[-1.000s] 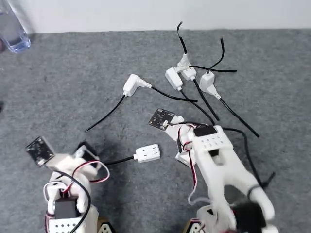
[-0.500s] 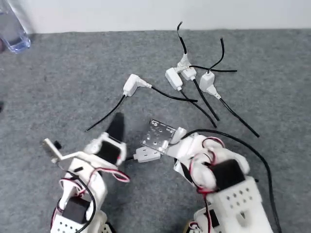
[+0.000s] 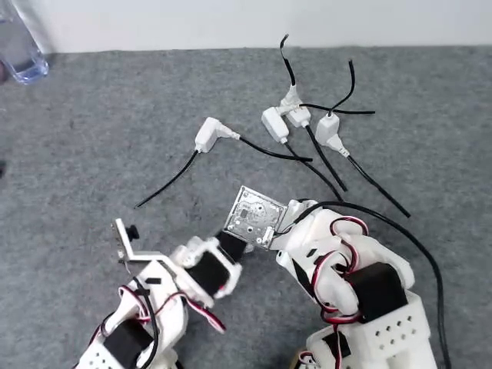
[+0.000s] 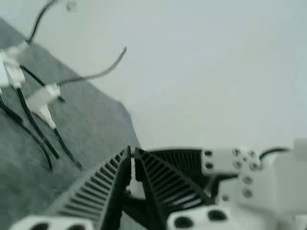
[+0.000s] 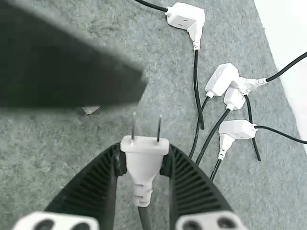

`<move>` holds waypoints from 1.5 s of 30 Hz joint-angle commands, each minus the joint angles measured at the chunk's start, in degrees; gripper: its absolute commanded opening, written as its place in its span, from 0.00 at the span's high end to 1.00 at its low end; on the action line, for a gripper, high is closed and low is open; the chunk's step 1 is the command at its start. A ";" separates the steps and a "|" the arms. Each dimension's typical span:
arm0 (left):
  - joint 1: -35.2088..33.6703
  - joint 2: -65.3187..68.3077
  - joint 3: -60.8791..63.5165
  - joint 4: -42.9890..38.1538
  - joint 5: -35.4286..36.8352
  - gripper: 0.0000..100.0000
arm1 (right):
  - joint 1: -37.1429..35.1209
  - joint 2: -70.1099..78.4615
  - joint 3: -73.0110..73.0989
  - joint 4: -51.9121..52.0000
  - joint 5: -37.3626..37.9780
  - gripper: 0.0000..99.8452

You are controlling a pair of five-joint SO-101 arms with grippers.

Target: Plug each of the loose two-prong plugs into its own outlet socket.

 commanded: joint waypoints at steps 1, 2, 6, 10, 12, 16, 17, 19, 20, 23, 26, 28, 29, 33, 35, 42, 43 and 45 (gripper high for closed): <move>3.25 -0.53 -4.18 5.01 0.44 0.99 | -0.40 -0.57 -2.81 -1.27 0.26 0.99; 3.43 -0.53 -4.88 5.89 0.44 0.99 | -0.92 -0.75 -2.81 -1.10 0.26 0.99; 3.52 -0.53 -5.41 6.33 0.44 0.99 | -6.29 -1.19 -2.99 0.40 -0.18 0.99; 3.52 -0.53 -5.32 6.42 0.35 0.99 | -8.92 -1.19 -2.81 0.48 -2.11 0.99; 3.52 -0.53 -5.32 6.42 0.35 0.99 | -8.92 -1.19 -2.81 0.57 -2.29 0.99; 3.52 -0.53 -5.23 6.42 0.35 0.99 | -8.92 -1.19 -2.99 0.66 -2.29 0.99; 3.52 -0.53 -4.97 6.42 0.35 0.99 | -8.92 -1.27 -3.08 0.66 -2.29 0.99; 3.52 -0.53 -4.62 6.42 0.35 0.99 | -8.84 -1.27 -3.16 0.66 -2.29 0.99; 3.52 -0.53 -4.53 6.42 0.35 0.99 | -8.84 -1.27 -3.16 0.66 -2.29 0.99; 3.52 -0.53 -4.35 6.42 0.35 0.99 | -8.84 -1.27 -3.16 0.84 -2.29 0.99; 3.52 -0.53 -4.26 6.42 0.35 0.99 | -8.92 -2.15 -3.78 1.63 -2.73 0.99; 3.52 -0.53 -4.18 6.42 0.35 0.99 | -8.92 -4.18 -4.22 1.63 -3.78 0.99; 3.52 -0.53 -4.18 6.42 0.35 0.99 | -8.92 -5.32 -4.31 2.07 -3.78 0.99; 3.52 -0.53 -4.18 6.42 0.35 0.99 | -8.92 -8.13 -4.48 3.82 -3.87 0.99; 3.52 -0.53 -4.18 6.42 0.35 0.99 | -8.92 -9.10 -4.48 4.09 -4.04 0.99; 3.52 -0.53 -4.18 6.42 0.35 0.99 | -8.92 -10.07 -6.68 4.88 -4.31 0.99; 3.52 -0.53 -4.18 6.42 0.35 0.99 | -8.92 -9.89 -7.47 5.41 -4.31 0.99; 3.52 -0.53 -4.18 6.42 0.35 0.99 | -8.92 -9.89 -8.97 6.29 -4.31 0.99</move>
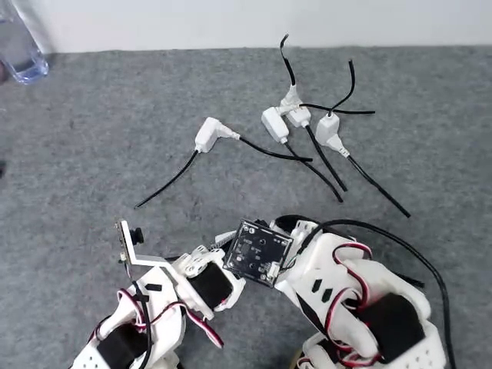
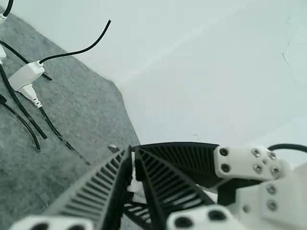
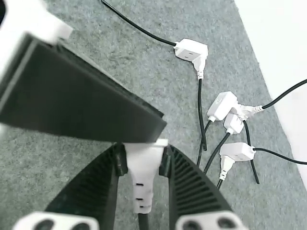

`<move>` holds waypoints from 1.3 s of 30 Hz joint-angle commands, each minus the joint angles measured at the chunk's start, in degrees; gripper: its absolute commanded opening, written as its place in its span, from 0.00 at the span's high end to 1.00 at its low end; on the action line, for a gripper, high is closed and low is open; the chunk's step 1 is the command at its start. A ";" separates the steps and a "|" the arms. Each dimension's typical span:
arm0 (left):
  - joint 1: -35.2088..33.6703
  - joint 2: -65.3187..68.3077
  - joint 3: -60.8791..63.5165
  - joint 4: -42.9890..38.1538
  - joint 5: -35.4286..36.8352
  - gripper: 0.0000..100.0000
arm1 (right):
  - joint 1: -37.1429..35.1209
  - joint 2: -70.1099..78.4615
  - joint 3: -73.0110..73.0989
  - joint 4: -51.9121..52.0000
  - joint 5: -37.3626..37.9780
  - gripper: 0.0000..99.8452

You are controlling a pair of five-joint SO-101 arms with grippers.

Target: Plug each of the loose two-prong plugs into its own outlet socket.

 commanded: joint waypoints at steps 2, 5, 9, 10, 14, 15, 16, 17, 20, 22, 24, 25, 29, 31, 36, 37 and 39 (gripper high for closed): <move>-0.18 -0.53 -0.40 0.70 0.35 0.99 | -0.57 -1.36 -7.03 1.36 -0.62 0.99; -0.18 -0.53 -0.40 0.70 0.35 0.99 | -0.57 -1.27 -8.09 1.63 -0.62 0.99; -0.18 -0.53 -0.40 0.70 0.35 0.99 | -0.57 -1.19 -8.00 1.63 -0.62 0.99; -0.18 -0.53 -0.40 0.70 0.35 0.99 | -0.57 -1.19 -8.00 1.63 -0.62 0.99; -0.18 -0.53 -0.31 0.70 0.35 0.99 | -0.57 -1.27 -8.09 1.63 -0.62 0.99; -0.18 -0.53 -0.31 0.70 0.35 0.99 | -0.57 -1.36 -8.09 1.63 -0.62 0.99; -0.18 -0.53 -0.31 0.70 0.35 0.99 | -0.57 -1.45 -8.09 1.63 -0.62 0.99; -0.18 -0.53 -0.31 0.70 0.35 0.99 | -0.57 -1.63 -8.09 1.63 -0.62 0.99; -0.18 -0.53 -0.31 0.70 0.35 0.99 | -0.66 -1.71 -8.18 1.63 -0.62 0.99; -0.18 -0.53 -0.31 0.70 0.35 0.99 | -0.66 -1.71 -8.18 1.63 -1.05 0.99; -0.18 -0.53 -0.31 0.70 0.35 0.99 | -0.66 -1.71 -8.44 1.71 -1.85 0.99; -0.18 -0.53 -0.31 0.70 0.35 0.99 | -0.92 -1.71 -8.79 2.07 -1.85 0.99; -0.18 -0.53 -0.31 0.70 0.35 0.99 | -5.32 -1.71 -10.90 4.62 -1.85 0.99; -0.18 -0.53 -0.31 0.70 0.35 0.99 | -5.76 -1.71 -11.78 4.88 -1.85 0.99; -0.18 -0.53 -0.31 0.70 0.35 0.99 | -5.85 -1.71 -12.04 4.97 -2.64 0.99; -0.18 -0.53 -0.31 0.70 0.35 0.99 | -5.85 -1.71 -11.96 4.97 -2.64 0.99; -0.18 -0.53 -0.31 0.70 0.35 0.99 | -5.85 -1.54 -11.87 4.97 -2.64 0.99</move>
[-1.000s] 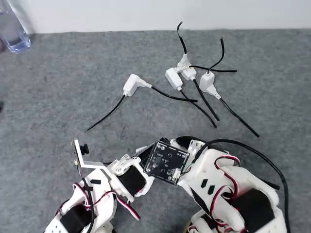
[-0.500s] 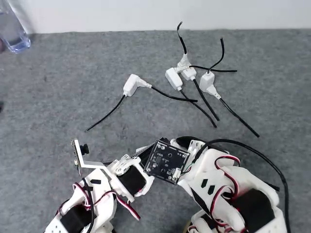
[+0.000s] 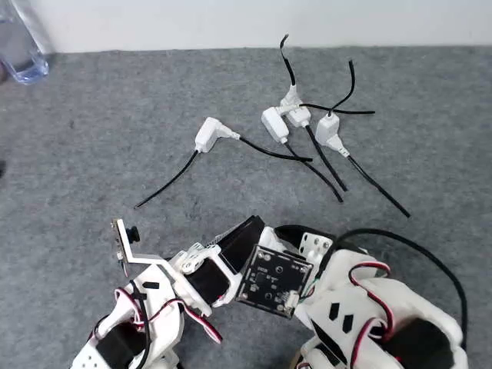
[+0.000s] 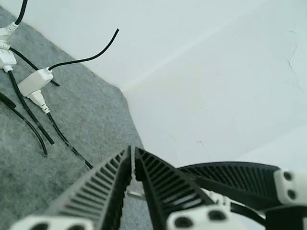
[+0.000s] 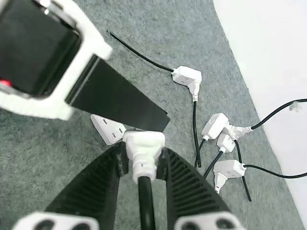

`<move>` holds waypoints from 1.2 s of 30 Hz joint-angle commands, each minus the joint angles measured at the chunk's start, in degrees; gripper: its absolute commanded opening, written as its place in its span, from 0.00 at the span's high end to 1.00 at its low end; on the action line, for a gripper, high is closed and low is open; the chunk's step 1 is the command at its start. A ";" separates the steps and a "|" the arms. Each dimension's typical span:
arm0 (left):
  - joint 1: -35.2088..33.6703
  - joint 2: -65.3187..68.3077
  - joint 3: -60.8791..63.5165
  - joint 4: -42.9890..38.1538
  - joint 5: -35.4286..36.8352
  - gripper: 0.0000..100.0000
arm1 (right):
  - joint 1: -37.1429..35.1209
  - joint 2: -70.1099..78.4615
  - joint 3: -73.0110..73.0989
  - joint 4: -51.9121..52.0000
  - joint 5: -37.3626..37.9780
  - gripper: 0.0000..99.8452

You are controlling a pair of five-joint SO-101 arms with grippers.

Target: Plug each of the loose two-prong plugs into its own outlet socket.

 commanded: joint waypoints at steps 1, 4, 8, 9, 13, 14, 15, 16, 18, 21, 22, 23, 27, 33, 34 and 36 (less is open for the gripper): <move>0.53 -0.44 -0.22 0.62 0.35 0.99 | -1.10 -0.04 -3.43 -0.22 -0.62 0.99; 0.53 -0.44 -0.22 0.62 0.35 0.99 | -1.10 0.04 -3.34 -0.22 -0.62 0.99; 0.44 -0.44 -0.22 0.70 0.35 0.99 | -0.92 0.04 -1.76 -0.66 -0.26 0.99; 0.26 -0.44 -0.31 0.70 0.35 0.99 | -0.40 -0.13 -0.53 -0.84 0.35 0.99; -4.84 -0.44 -1.54 0.53 0.35 0.99 | 3.65 -0.31 3.25 -2.95 1.49 0.99; -6.42 -0.44 -2.24 0.53 0.35 0.99 | 4.35 -0.04 3.52 -3.12 1.41 0.99; -7.82 -0.44 -2.95 0.53 0.35 0.99 | 4.70 0.22 3.60 -3.12 1.49 0.99; -9.23 -0.44 -3.56 0.53 0.35 0.99 | 4.79 0.22 3.60 -3.21 1.41 0.99; -11.87 -0.44 -4.26 0.62 0.35 0.99 | 5.05 0.40 3.52 -3.30 1.93 0.99; -15.91 -0.44 -4.00 0.70 0.35 0.99 | 6.20 1.54 3.34 -3.30 2.55 0.99; -17.23 -0.44 -3.65 1.05 0.35 0.99 | 7.16 2.68 3.08 -3.56 2.81 0.99; -18.46 -0.44 -3.56 1.93 0.35 0.99 | 8.22 3.91 2.90 -4.09 3.16 0.99; -25.05 -0.44 -3.56 8.70 -0.18 0.99 | 11.82 12.18 2.73 -6.73 6.42 0.99; -39.12 -0.44 -3.47 23.12 -7.47 0.99 | 12.09 28.09 -1.85 -6.81 14.07 0.99; -41.49 -0.44 -3.47 25.93 -9.23 0.99 | 12.00 30.73 -2.99 -6.46 15.91 0.99; -46.15 -0.44 -3.47 31.30 -13.54 0.99 | 11.91 35.91 -5.45 -6.20 18.64 0.99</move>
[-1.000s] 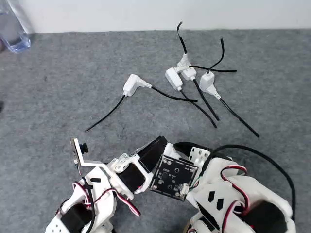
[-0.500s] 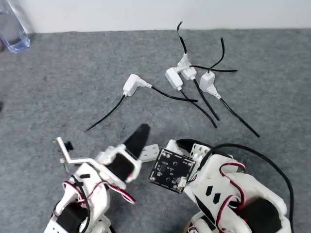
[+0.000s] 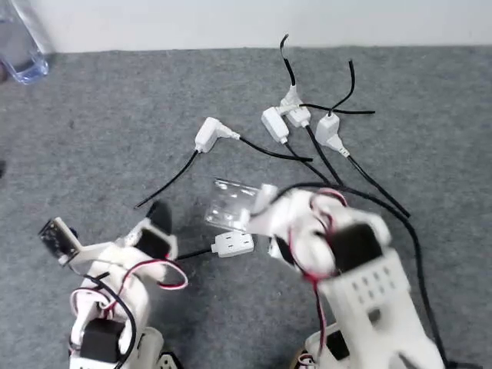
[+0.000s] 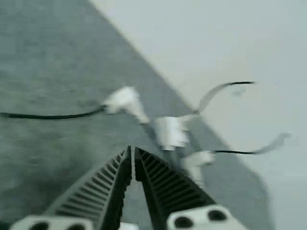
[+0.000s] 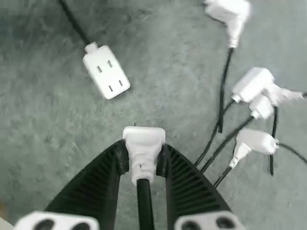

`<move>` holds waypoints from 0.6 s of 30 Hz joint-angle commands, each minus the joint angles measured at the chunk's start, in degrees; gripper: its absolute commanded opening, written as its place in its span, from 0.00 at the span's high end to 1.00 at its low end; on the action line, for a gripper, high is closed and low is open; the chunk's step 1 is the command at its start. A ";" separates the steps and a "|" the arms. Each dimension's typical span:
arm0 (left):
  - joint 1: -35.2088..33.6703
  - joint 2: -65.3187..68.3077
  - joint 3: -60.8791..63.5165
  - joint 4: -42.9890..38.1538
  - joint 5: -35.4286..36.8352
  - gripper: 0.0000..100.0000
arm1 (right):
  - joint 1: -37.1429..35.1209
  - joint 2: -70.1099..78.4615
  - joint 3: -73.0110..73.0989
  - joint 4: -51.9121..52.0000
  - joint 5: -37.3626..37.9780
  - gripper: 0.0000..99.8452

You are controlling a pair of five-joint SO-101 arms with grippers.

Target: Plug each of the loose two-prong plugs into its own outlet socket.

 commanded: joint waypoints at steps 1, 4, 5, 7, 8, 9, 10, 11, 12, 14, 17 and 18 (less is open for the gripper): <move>-8.18 -0.53 -1.71 9.14 -6.86 0.99 | 0.84 9.01 -6.77 -0.13 5.27 0.99; -15.56 -0.53 -1.71 15.38 -11.69 0.99 | 0.92 16.84 -9.85 -0.22 8.88 0.99; -18.37 -0.53 -1.63 17.41 -13.45 0.99 | 0.92 19.12 -10.55 -0.31 9.76 0.99; -24.26 -0.53 -1.10 19.96 -17.23 0.99 | 0.92 23.08 -11.96 -0.84 11.87 0.99; -27.78 -0.53 -0.04 19.96 -18.90 0.99 | 0.84 24.66 -12.57 -1.27 12.48 0.99; -31.21 -0.53 1.19 19.25 -20.22 0.99 | 0.84 25.89 -13.01 -1.80 12.84 0.99; -34.20 -0.53 2.77 18.20 -21.27 0.99 | 0.75 26.68 -13.36 -2.59 13.01 0.99; -36.66 -0.53 4.53 16.97 -22.07 0.99 | 0.75 27.56 -13.54 -2.95 14.15 0.99; -38.51 -0.53 6.64 15.82 -22.77 0.99 | 0.75 28.35 -13.54 -3.21 15.30 0.99; -40.62 -0.53 10.33 12.66 -24.44 0.99 | -0.13 29.85 -13.36 -3.30 17.14 0.99; -40.88 -0.35 11.65 10.90 -26.73 0.99 | -1.01 32.92 -13.71 -4.70 18.64 0.99; -40.88 -0.35 11.65 10.90 -26.73 0.99 | -1.10 34.07 -14.15 -5.32 18.55 0.99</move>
